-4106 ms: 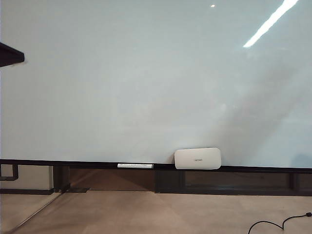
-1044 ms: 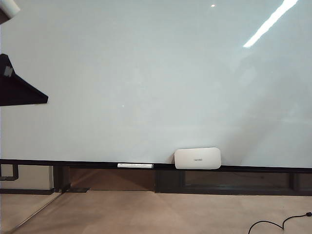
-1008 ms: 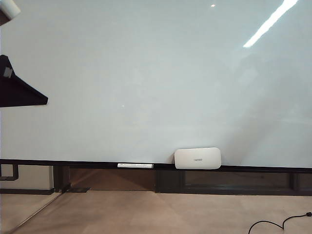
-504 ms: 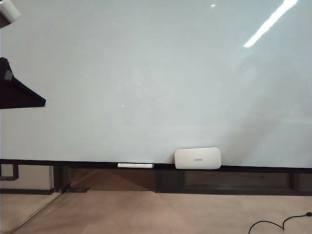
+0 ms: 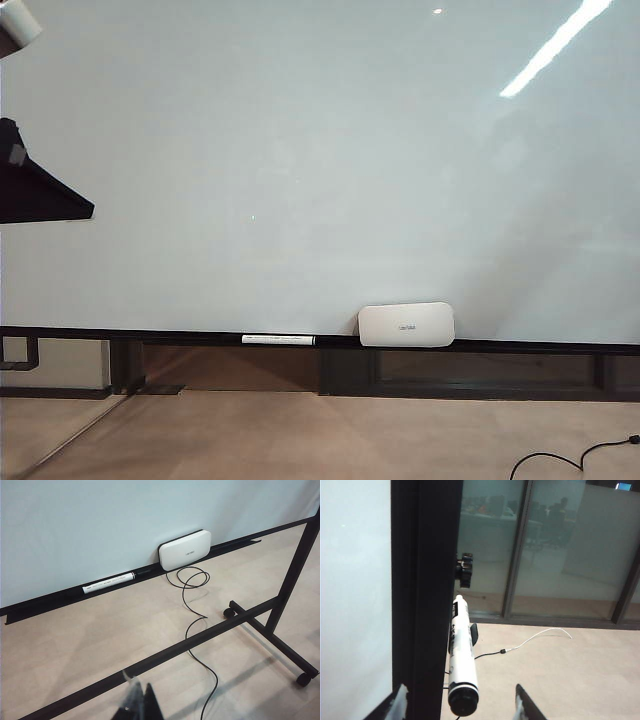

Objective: Reach to the right to find the marker pen, pick it up, and write the number 14 on the whiteboard.

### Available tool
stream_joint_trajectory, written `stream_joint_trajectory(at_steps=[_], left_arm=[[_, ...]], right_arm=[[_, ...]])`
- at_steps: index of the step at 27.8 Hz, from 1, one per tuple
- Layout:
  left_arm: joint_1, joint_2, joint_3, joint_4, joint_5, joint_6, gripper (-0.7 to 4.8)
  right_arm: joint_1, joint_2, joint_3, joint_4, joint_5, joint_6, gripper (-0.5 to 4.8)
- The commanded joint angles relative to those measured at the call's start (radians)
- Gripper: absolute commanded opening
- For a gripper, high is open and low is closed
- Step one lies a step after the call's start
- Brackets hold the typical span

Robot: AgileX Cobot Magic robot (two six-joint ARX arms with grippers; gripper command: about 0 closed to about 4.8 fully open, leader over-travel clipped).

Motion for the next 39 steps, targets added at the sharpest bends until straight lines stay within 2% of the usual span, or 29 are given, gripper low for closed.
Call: stream_joint_trajectory(at_steps=[1,12,20,23,35,39], left_arm=[[-0.001,-0.001,0.005,0.013,-0.003,0.003,-0.06],[-0.001,-0.001,0.005,0.013,-0.003,0.002,-0.06],[-0.001,-0.001,0.005,0.019,-0.003,-0.002,-0.06],[-0.001,-0.001,0.005,0.022,-0.003,-0.003,-0.06],[-0.001,-0.001,0.005,0.040,-0.002,-0.021,-0.06],[-0.001,-0.001,0.005,0.040,-0.002,-0.025,-0.06]], right_arm=[[0.011,-0.003,0.002,0.021,0.006,0.006,2.73],[0.044,0.026,0.077,-0.042,0.021,0.006,2.60],[0.048,0.027,0.077,-0.037,0.068,-0.001,2.59],[0.048,0.029,0.077,-0.034,0.091,-0.005,2.38],[0.048,0.033,0.078,-0.036,0.117,-0.034,2.28],[0.050,0.071,0.131,-0.052,0.112,-0.034,2.28]])
